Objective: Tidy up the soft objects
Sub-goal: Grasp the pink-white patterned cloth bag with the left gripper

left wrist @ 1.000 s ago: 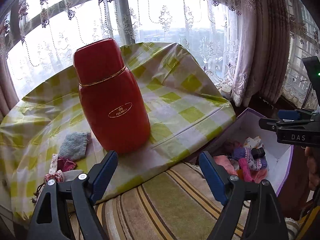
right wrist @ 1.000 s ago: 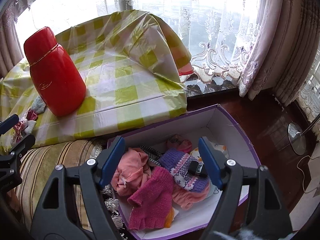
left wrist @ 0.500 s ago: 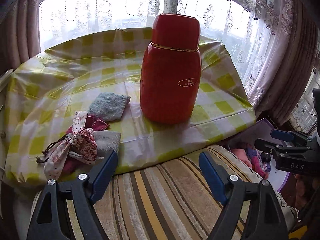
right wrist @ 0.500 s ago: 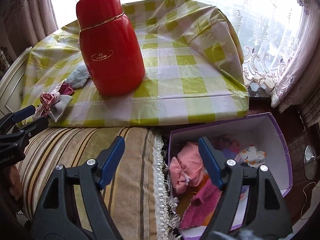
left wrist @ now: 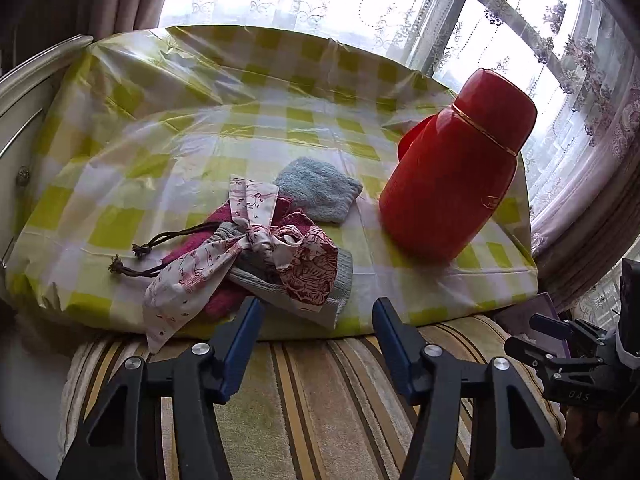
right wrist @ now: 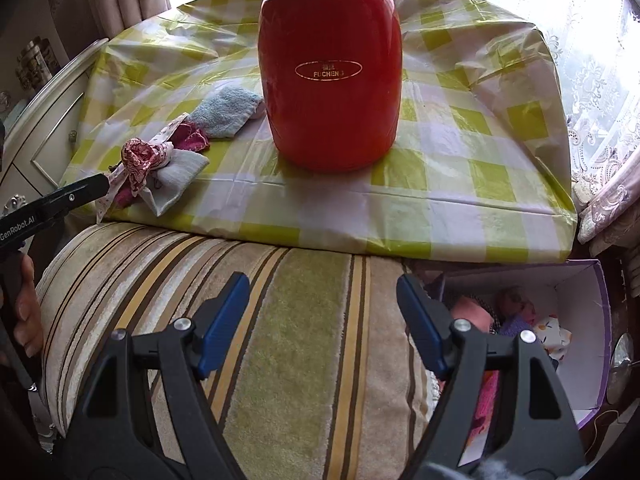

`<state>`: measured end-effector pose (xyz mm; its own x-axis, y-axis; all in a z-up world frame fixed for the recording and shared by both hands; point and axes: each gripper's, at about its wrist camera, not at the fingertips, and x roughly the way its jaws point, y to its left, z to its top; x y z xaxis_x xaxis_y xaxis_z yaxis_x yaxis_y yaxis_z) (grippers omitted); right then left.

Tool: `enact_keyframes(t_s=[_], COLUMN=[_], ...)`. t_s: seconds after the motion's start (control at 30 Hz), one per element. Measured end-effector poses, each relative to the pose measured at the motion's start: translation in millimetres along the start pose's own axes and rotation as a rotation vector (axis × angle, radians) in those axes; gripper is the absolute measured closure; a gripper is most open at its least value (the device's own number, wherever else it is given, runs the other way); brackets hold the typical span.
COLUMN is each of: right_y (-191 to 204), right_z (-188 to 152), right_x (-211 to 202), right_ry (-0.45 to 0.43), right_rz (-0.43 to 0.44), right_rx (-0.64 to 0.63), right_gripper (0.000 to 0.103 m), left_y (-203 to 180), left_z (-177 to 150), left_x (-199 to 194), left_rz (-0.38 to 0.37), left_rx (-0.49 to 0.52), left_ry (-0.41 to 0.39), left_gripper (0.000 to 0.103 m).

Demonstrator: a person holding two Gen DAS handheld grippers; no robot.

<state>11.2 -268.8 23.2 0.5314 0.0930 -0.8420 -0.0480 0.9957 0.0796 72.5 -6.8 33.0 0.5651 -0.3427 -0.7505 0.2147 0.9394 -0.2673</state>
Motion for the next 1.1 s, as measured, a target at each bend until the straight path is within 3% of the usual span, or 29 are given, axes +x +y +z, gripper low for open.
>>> enact_keyframes(t_s=[0.1,0.3,0.73,1.1], right_y=[8.6,23.3,50.5,66.4], right_z=[5.9,14.4,26.1,36.2], right_x=[6.2,17.1,33.4,50.7], right_ry=[0.007,0.026,0.05,0.069], right_rz=[0.011,0.04,0.083,0.104], right_rx=[-0.015,-0.048,-0.091,-0.116], right_gripper=[0.025,0.025,0.025,0.025], left_y=[19.2,40.1,50.4,54.0], left_z=[6.2,19.1,41.4,52.1], left_x=[9.1,28.8,76.7,105.5], left_rz=[-0.019,-0.045,-0.106,-0.099], left_rx=[-0.073,-0.162,-0.271,-0.34], left_ry=[0.016,0.04,0.113,0.157], left_gripper=[0.057,0.063,0.064,0.064])
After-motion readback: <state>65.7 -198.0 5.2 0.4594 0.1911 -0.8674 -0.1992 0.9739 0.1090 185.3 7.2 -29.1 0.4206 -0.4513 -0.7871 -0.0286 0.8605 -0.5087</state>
